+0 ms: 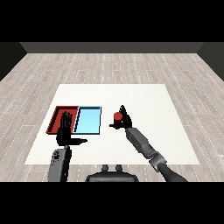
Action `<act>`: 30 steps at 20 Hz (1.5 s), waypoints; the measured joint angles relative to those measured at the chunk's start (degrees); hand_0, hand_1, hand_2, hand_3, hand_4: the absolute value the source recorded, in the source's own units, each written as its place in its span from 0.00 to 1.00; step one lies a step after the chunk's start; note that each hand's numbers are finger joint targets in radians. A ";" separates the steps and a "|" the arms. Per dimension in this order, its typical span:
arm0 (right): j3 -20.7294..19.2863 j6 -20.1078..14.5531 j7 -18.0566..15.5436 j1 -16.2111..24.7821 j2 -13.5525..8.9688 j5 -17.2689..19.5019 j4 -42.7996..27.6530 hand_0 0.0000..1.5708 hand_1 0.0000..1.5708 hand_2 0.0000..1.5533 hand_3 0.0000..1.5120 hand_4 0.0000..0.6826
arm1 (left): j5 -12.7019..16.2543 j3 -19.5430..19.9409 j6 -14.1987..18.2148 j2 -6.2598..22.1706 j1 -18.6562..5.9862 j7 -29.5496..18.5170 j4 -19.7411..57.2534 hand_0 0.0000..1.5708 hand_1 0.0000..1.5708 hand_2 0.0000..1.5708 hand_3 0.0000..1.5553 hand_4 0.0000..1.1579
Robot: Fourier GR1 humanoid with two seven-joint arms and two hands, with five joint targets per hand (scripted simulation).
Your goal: Pick the red can and put it in the red box
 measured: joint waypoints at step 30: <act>13.08 -16.14 5.31 -7.76 -0.38 -7.01 4.90 0.99 0.99 0.95 0.93 0.82 | 0.52 0.06 0.35 0.30 -0.11 0.46 0.13 0.00 0.00 0.00 0.00 0.00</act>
